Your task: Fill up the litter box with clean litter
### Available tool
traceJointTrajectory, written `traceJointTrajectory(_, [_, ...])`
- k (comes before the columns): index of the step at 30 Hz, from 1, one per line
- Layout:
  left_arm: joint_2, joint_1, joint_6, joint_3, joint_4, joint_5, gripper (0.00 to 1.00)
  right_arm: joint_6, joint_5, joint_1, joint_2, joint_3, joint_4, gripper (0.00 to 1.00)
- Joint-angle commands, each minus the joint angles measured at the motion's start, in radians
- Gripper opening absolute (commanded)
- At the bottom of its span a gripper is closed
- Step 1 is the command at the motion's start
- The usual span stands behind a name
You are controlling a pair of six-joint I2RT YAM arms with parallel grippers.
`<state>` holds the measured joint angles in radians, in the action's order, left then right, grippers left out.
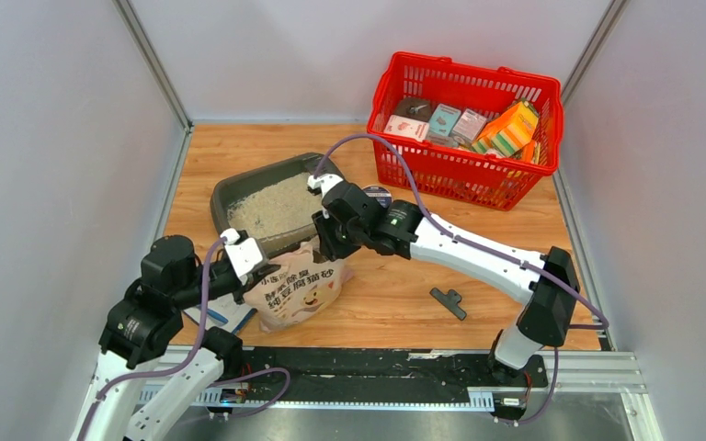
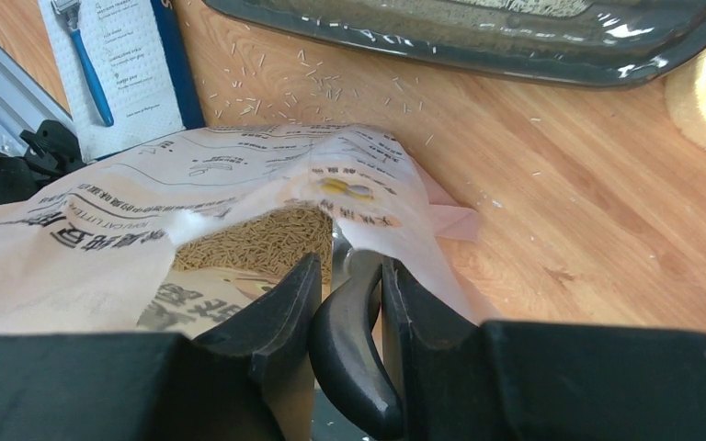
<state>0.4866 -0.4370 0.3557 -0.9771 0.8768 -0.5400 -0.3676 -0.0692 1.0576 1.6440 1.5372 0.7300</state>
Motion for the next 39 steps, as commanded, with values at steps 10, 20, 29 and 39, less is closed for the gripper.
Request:
traceJointTrajectory(10, [0.015,-0.002,-0.006,-0.046,-0.237,-0.083,0.00,-0.082,0.509,-0.117,0.093,-0.045,-0.150,0.00])
traceJointTrajectory(20, [0.024,-0.002,0.084,-0.060,-0.203,-0.068,0.00,-0.183,0.675,-0.237,0.063,0.115,-0.215,0.00])
traceJointTrajectory(29, [0.020,-0.002,0.301,-0.089,-0.139,0.116,0.00,-0.186,0.882,-0.297,0.013,0.094,-0.224,0.00])
traceJointTrajectory(39, [-0.013,-0.002,0.447,-0.094,-0.059,0.138,0.00,-0.217,1.014,-0.487,-0.032,-0.032,-0.198,0.00])
